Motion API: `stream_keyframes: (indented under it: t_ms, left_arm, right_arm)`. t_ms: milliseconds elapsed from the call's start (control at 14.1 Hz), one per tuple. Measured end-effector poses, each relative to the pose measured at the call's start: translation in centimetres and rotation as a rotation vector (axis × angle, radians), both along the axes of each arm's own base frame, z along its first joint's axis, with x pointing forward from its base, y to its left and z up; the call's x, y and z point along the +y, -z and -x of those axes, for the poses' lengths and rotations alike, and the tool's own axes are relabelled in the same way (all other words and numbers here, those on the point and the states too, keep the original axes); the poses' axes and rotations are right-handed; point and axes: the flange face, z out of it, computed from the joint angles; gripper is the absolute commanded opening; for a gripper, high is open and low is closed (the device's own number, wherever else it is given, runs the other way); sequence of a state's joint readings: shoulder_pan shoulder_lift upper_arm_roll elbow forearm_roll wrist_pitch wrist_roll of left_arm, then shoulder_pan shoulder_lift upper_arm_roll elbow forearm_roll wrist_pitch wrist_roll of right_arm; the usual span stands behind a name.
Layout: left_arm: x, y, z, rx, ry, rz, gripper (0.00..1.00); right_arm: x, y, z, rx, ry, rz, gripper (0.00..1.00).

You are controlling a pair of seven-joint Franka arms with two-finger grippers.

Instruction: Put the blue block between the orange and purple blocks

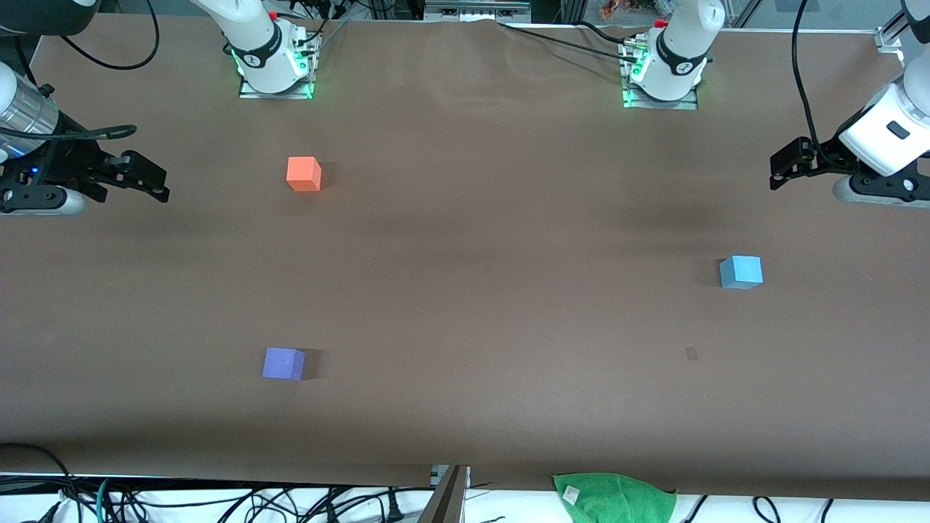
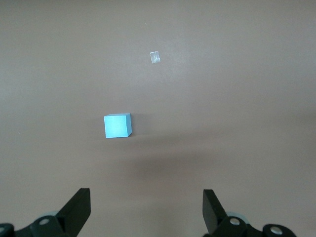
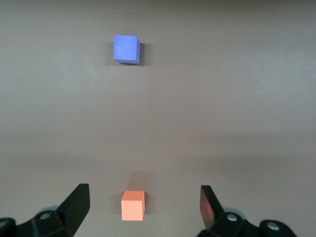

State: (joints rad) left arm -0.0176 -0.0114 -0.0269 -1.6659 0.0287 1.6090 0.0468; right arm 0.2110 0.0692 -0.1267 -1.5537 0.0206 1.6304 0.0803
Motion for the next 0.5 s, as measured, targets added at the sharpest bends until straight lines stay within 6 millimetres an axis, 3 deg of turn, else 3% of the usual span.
stream_keyframes:
  t_ms: [497]
  left_arm:
    - [-0.09,0.73,-0.06,0.03,0.0,0.0,1.0]
  right_arm:
    - [0.02,0.0,0.0,0.0,0.0,0.0,0.99]
